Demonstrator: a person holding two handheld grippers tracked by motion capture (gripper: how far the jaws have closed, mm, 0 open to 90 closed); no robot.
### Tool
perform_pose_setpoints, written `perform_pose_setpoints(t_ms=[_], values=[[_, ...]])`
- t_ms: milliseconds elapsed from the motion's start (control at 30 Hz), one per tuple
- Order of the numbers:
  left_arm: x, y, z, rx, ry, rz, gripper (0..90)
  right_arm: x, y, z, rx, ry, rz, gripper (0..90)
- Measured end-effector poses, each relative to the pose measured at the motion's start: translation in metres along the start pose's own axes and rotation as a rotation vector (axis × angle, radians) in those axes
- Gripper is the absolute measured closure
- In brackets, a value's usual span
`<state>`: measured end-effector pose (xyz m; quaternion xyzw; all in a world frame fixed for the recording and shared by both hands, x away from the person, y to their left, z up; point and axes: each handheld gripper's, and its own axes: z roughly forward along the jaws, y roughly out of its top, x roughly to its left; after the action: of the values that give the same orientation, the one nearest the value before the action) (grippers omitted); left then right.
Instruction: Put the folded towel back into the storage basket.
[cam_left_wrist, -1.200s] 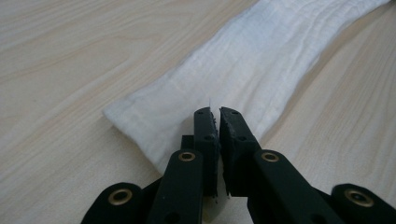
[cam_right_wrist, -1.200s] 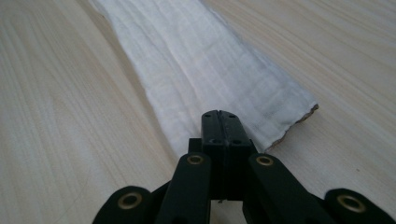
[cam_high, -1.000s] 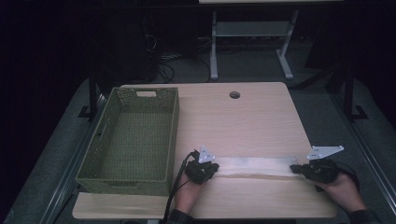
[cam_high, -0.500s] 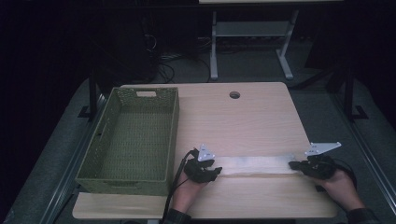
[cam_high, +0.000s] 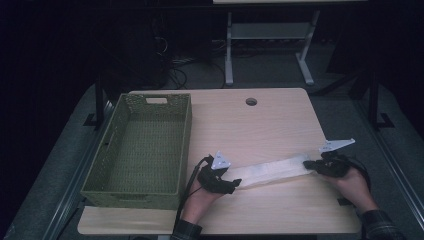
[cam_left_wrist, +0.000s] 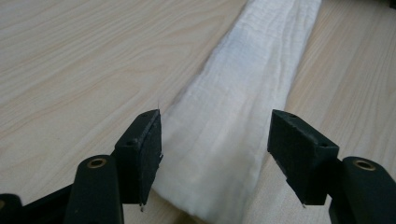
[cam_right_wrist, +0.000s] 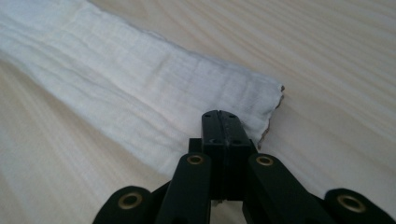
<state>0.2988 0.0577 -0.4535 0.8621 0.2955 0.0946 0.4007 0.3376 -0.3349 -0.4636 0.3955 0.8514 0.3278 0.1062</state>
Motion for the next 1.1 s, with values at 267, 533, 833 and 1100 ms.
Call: perform_pose_setpoints(t_ms=[267, 533, 833, 1100], values=[[0.003, 0.001, -0.003, -0.015, 0.009, -0.008, 33.7, -0.009, 0.022, 0.018, 0.002, 0.006, -0.008, 89.7], [0.006, 0.002, -0.007, -0.034, 0.023, -0.023, 33.7, -0.009, 0.050, 0.040, 0.009, 0.011, -0.058, 89.7], [0.007, 0.004, -0.007, -0.033, 0.030, -0.023, 33.8, -0.015, 0.082, 0.069, -0.003, 0.024, -0.091, 89.6], [0.011, 0.008, -0.006, -0.054, 0.037, -0.026, 40.9, -0.014, 0.098, 0.081, -0.021, 0.062, -0.075, 78.4]])
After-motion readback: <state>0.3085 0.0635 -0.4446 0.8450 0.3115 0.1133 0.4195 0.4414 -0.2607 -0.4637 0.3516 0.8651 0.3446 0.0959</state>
